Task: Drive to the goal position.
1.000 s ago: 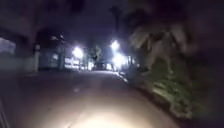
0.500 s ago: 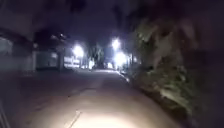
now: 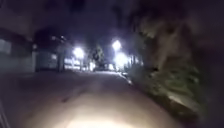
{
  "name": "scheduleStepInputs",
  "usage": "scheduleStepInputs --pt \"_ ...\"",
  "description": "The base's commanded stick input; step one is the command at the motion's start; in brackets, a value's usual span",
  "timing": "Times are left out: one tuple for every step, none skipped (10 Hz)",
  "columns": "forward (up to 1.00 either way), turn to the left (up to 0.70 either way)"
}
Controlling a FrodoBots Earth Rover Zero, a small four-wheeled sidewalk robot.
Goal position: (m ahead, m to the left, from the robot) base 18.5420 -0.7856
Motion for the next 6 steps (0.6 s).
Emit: scheduleStepInputs --pt "0.70 0.00" --pt "0.70 0.00" --pt "0.70 0.00" --pt "0.70 0.00" --pt "0.70 0.00" --pt "0.70 0.00"
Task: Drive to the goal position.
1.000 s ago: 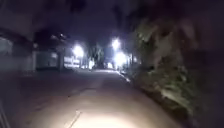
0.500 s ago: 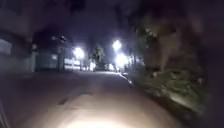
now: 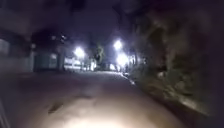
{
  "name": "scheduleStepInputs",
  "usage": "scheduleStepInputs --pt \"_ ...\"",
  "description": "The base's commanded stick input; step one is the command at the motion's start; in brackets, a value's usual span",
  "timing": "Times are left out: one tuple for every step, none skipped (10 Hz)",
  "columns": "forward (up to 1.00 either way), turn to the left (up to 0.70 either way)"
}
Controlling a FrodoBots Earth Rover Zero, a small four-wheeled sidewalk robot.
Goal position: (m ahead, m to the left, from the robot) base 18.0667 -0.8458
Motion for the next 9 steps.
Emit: scheduleStepInputs --pt "0.70 0.00" --pt "0.70 0.00" --pt "0.70 0.00" --pt "0.70 0.00" --pt "0.70 0.00" --pt "0.70 0.00" --pt "0.70 0.00" --pt "0.70 0.00" --pt "0.70 0.00"
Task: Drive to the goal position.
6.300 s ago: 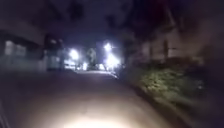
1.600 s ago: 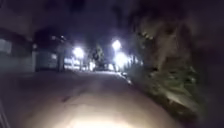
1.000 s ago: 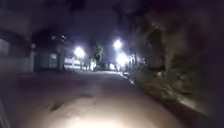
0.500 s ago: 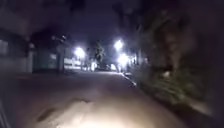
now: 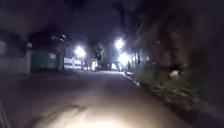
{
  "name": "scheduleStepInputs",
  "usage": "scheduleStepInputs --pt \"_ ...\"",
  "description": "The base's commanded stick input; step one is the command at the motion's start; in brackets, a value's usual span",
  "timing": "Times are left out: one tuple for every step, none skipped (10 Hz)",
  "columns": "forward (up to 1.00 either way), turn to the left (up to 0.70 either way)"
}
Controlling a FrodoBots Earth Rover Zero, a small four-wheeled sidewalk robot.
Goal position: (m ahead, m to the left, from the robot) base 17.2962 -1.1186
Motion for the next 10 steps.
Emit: scheduleStepInputs --pt "0.70 0.00" --pt "0.70 0.00" --pt "0.70 0.00" --pt "0.70 0.00" --pt "0.70 0.00" --pt "0.70 0.00" --pt "0.70 0.00" --pt "0.70 0.00" --pt "0.70 0.00" --pt "0.70 0.00"
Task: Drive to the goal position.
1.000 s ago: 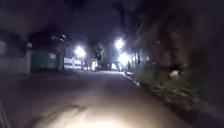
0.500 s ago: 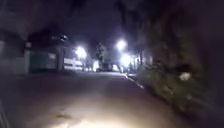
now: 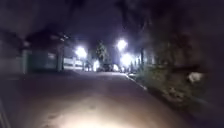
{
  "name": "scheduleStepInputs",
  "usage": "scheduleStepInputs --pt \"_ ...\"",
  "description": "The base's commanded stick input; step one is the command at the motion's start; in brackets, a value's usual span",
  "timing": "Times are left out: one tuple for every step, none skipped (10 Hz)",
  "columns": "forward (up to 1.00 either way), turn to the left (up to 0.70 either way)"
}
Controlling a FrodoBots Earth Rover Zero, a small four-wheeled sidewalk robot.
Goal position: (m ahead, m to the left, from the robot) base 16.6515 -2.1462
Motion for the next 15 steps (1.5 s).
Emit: scheduleStepInputs --pt "0.70 0.00" --pt "0.70 0.00" --pt "0.70 0.00" --pt "0.70 0.00" --pt "0.70 0.00" --pt "0.70 0.00" --pt "0.70 0.00" --pt "0.70 0.00" --pt "0.70 0.00" --pt "0.70 0.00" --pt "0.70 0.00" --pt "0.70 0.00" --pt "0.70 0.00" --pt "0.70 0.00" --pt "0.70 0.00"
